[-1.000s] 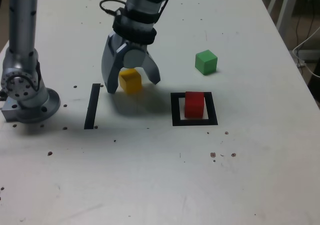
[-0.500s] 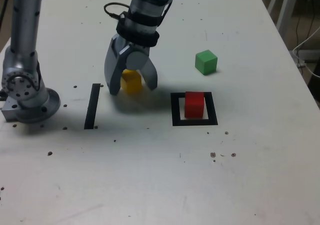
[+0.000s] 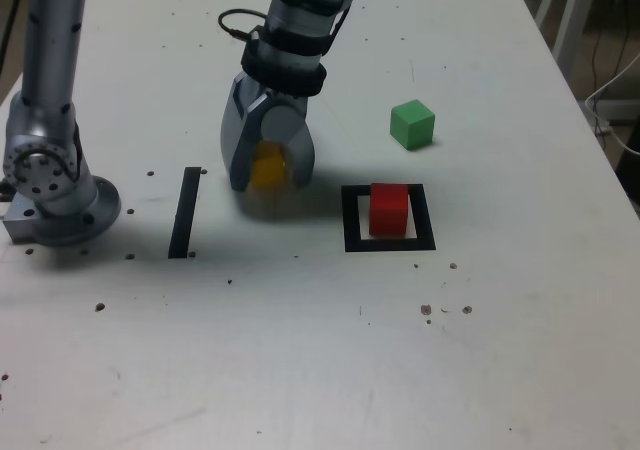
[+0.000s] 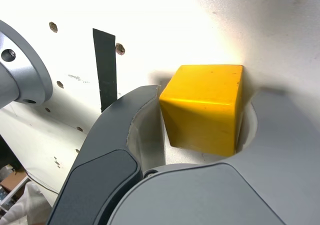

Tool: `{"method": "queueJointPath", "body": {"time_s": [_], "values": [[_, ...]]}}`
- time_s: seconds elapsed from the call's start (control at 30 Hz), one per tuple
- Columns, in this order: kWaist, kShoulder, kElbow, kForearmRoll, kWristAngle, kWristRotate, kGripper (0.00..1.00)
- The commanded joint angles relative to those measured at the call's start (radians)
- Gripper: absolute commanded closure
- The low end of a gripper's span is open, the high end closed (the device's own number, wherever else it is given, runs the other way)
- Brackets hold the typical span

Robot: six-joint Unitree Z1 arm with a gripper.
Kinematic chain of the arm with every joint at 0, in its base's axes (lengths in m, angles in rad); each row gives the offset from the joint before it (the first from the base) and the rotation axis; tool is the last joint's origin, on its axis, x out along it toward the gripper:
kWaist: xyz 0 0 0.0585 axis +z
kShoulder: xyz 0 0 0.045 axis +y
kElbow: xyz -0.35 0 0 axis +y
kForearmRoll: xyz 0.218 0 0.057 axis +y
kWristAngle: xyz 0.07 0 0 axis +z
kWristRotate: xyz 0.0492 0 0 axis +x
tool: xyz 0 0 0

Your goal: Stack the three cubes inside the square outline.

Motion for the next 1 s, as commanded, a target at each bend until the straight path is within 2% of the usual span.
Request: {"method": "queueJointPath", "body": {"time_s": [0.0, 0.17, 0.33, 0.47, 0.73, 0.97], "values": [[0.001, 0.005, -0.001, -0.001, 0.003, 0.002, 0.71], [-0.007, 0.0, -0.007, 0.001, 0.017, 0.005, 0.71], [-0.063, -0.015, -0.058, 0.031, 0.048, 0.017, 0.71], [-0.14, -0.019, -0.131, 0.081, 0.065, 0.018, 0.71], [-0.28, -0.003, -0.3, 0.212, 0.071, 0.013, 0.71], [-0.357, 0.033, -0.434, 0.299, 0.084, 0.018, 0.71]]}}
